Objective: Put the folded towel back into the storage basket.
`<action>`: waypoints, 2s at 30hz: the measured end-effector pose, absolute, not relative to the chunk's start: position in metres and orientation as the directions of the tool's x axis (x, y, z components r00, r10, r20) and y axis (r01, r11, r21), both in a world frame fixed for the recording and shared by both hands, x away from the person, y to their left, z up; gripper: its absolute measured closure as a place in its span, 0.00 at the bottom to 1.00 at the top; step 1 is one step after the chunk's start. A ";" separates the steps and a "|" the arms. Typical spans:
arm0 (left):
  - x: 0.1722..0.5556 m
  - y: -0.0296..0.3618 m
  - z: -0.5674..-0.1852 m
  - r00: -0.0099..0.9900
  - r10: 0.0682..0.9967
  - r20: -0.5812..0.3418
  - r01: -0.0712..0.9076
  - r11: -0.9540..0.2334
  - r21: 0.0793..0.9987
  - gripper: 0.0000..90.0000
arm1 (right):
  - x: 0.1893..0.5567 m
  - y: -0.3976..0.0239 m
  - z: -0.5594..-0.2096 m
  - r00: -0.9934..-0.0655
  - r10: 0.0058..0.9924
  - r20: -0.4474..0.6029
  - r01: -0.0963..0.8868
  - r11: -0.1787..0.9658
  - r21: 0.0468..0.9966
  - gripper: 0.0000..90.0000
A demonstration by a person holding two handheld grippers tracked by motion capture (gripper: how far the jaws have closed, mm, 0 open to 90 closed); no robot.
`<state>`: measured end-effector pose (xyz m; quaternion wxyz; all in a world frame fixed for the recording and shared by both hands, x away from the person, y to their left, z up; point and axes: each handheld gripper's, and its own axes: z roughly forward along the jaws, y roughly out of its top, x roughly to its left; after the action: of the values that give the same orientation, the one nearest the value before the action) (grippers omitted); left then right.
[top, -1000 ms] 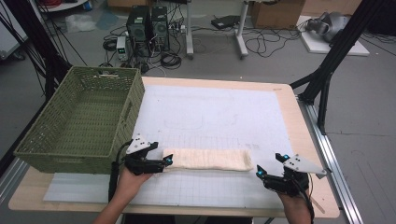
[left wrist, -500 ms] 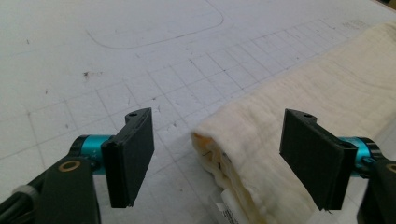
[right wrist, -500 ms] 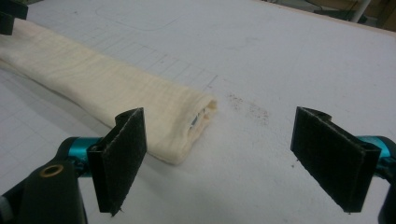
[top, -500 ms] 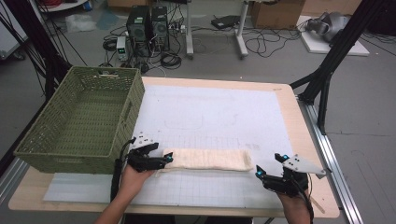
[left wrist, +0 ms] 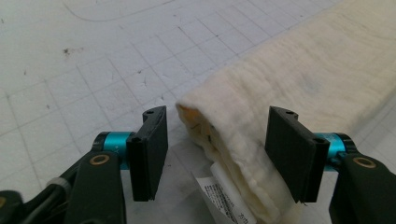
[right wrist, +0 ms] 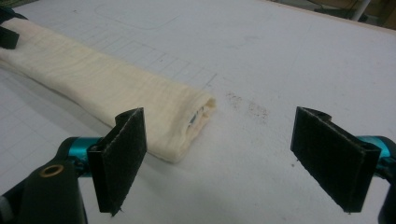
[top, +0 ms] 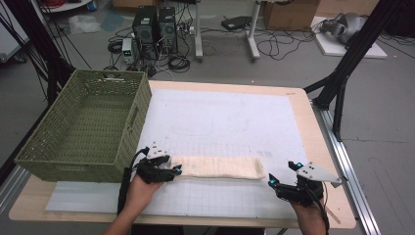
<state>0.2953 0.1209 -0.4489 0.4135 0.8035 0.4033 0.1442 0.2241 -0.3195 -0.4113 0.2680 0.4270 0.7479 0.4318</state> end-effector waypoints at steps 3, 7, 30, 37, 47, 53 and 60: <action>0.293 0.119 -0.448 0.634 0.768 -0.092 0.528 -0.343 0.777 0.48 | 0.224 -0.319 -0.411 -0.492 0.870 -0.031 0.406 0.261 0.876 0.19; 0.292 0.119 -0.447 0.639 0.763 -0.094 0.533 -0.352 0.769 0.67 | 0.224 -0.319 -0.412 -0.495 0.869 -0.031 0.411 0.266 0.872 0.20; 0.287 0.131 -0.440 0.700 0.696 -0.159 0.444 -0.249 0.861 0.91 | 0.242 -0.301 -0.427 -0.481 0.876 -0.016 0.467 0.272 0.841 0.21; 0.286 0.132 -0.439 0.708 0.690 -0.153 0.428 -0.247 0.870 0.91 | 0.251 -0.294 -0.435 -0.486 0.874 0.012 0.505 0.270 0.820 0.26; 0.284 0.134 -0.437 0.712 0.686 -0.151 0.411 -0.233 0.881 0.91 | 0.259 -0.287 -0.444 -0.504 0.863 0.034 0.553 0.292 0.781 0.43; 0.283 0.135 -0.436 0.714 0.684 -0.149 0.407 -0.232 0.883 0.91 | 0.262 -0.284 -0.450 -0.519 0.851 0.083 0.590 0.286 0.755 0.52; 0.283 0.136 -0.436 0.716 0.682 -0.148 0.402 -0.231 0.886 0.91 | 0.261 -0.284 -0.450 -0.548 0.827 0.126 0.596 0.281 0.752 0.77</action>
<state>0.2826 0.1362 -0.4359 0.5113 0.7725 0.3509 0.1367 0.2609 -0.2840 -0.4498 0.1467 0.4523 0.7866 0.3939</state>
